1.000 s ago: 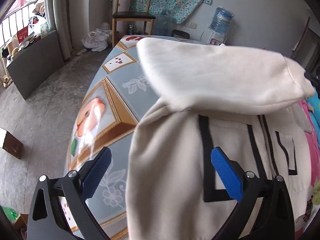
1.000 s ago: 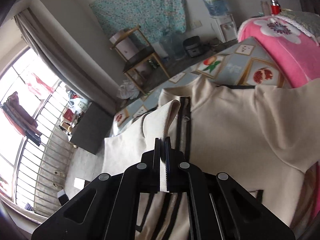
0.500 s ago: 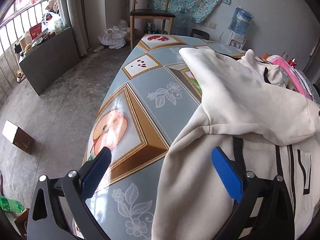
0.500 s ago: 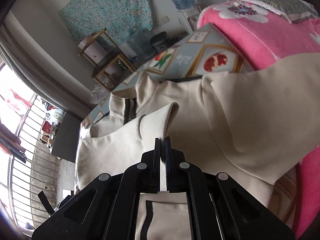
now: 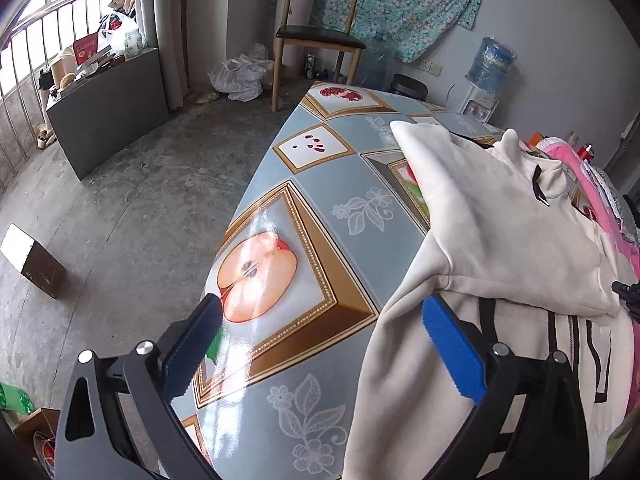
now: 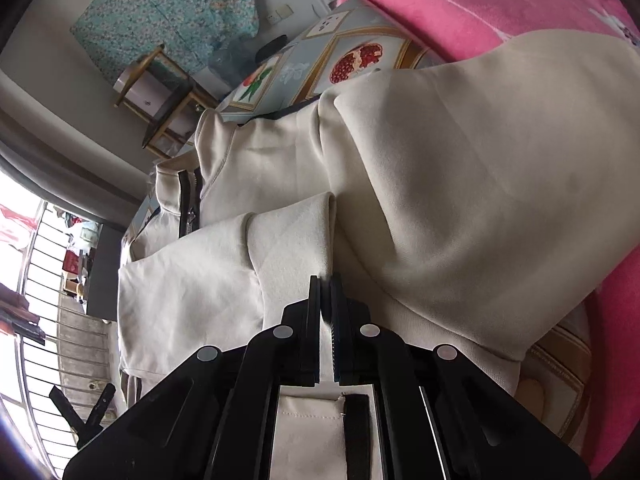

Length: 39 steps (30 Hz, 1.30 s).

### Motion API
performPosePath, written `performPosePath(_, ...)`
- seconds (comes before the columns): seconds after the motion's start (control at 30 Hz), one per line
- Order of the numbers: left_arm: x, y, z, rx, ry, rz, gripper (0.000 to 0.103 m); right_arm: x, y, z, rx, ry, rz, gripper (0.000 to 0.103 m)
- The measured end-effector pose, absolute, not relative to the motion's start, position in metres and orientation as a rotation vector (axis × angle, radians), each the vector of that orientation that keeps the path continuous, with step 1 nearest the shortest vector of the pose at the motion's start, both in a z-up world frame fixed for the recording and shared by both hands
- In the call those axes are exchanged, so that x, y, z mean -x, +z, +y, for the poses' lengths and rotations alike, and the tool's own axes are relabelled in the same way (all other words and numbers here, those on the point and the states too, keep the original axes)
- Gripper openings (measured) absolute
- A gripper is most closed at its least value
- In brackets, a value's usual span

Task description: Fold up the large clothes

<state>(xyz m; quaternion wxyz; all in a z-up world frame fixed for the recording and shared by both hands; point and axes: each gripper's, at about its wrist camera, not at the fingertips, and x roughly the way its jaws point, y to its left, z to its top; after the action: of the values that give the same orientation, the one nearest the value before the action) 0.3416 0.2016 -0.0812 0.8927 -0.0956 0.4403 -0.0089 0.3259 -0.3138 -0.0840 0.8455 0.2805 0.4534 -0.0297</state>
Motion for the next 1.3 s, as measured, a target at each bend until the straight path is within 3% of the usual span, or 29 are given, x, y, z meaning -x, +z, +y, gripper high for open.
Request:
performPosePath(0.1, -0.339, -0.076, 0.2, 0.182, -0.045, 0.906, 0.098, -0.312, -0.063, -0.311, -0.534, -0.089, 0.895, 0.015)
performPosePath(0.27, -0.339, -0.053, 0.182, 0.146, -0.118, 0.904, 0.098, -0.3, -0.036, -0.293, -0.441, -0.015, 0.84, 0.036)
performPosePath(0.43, -0.347, -0.031, 0.155, 0.126, -0.203, 0.924, 0.098, -0.325, -0.067, -0.262, -0.374, 0.055, 0.961, 0.05)
performPosePath(0.57, -0.352, -0.024, 0.141, 0.146, -0.249, 0.987, 0.098, -0.328, -0.091, -0.261, -0.426, 0.077, 1.054, 0.053)
performPosePath(0.6, -0.351, -0.02, 0.138, 0.136, -0.256, 0.989, 0.098, -0.322, -0.085, -0.264, -0.461, 0.111, 1.037, 0.057)
performPosePath(0.67, -0.35, -0.013, 0.13, 0.107, -0.261, 0.984, 0.098, -0.307, -0.071, -0.274, -0.547, 0.197, 0.99, 0.079)
performPosePath(0.77, -0.354, -0.005, 0.115, 0.082, -0.287, 0.966, 0.098, -0.283, -0.05, -0.292, -0.589, 0.246, 0.929, 0.086)
performPosePath(1.03, -0.401, -0.038, 0.035, 0.007, -0.336, 0.998, 0.098, -0.236, -0.028, -0.371, -0.521, -0.067, 0.875, 0.088)
performPosePath(1.3, -0.437, -0.091, -0.018, -0.052, -0.312, 1.065, 0.098, -0.212, -0.02, -0.519, -0.582, -0.433, 0.801, 0.088)
